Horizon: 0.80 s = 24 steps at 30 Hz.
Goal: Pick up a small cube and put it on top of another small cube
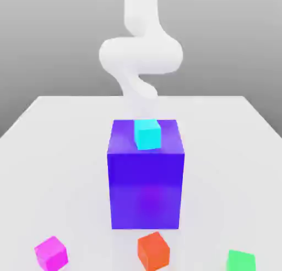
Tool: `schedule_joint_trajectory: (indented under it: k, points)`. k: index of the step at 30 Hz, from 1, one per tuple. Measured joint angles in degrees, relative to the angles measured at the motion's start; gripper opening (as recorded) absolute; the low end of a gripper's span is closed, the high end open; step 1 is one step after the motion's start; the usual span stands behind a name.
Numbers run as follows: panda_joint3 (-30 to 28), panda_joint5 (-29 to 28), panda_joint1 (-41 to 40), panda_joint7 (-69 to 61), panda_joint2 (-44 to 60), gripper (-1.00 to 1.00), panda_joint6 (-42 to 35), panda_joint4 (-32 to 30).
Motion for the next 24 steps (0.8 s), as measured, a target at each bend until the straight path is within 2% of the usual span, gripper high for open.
schedule_joint_trajectory:
  k: [6, 12, 18, 24]
  points:
    - [-3.64, -4.74, -0.35, -10.32, 12.77, 0.00, 4.13, -0.66]
    - [-8.34, -6.23, -0.53, -22.62, 25.14, 0.00, 8.33, -1.35]
    - [-12.04, -3.13, -2.10, -38.13, 37.70, 0.00, 12.77, -2.13]
    - [-10.84, 3.54, -7.04, -56.18, 50.32, 0.00, 17.18, -2.91]
